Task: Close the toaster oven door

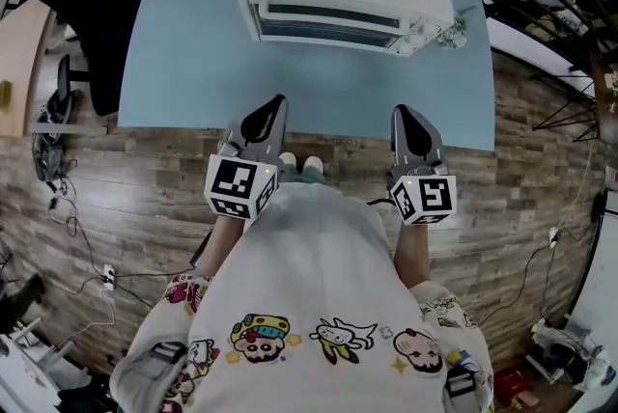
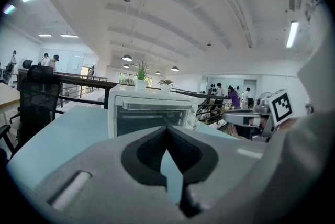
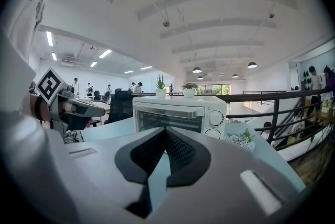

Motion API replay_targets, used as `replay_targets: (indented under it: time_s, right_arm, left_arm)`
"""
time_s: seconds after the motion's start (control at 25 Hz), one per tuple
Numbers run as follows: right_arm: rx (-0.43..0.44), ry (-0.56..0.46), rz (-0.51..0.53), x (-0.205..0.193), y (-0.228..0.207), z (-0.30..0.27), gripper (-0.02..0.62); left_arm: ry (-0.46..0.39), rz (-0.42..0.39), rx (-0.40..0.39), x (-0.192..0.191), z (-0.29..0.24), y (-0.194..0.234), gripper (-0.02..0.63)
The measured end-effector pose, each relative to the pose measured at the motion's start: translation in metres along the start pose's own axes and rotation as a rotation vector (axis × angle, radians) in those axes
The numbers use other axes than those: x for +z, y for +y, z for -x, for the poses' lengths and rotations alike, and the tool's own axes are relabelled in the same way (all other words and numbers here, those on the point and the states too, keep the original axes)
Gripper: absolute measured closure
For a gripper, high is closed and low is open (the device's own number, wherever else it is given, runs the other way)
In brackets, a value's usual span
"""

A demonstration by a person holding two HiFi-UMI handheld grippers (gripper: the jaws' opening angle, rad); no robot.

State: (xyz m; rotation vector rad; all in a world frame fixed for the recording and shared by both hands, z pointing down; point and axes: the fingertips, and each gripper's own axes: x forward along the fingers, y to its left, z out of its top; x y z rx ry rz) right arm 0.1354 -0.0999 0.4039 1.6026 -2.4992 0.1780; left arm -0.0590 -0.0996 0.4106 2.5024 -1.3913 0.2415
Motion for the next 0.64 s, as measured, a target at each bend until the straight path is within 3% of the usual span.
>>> replay_targets:
  time_s: [0.64]
  right_arm:
    - [0.005, 0.009, -0.002, 0.0001, 0.0016, -0.0065, 0.588]
  left_arm:
    - [-0.005, 0.002, 0.010, 0.0043, 0.0000, 0.0072, 0.606]
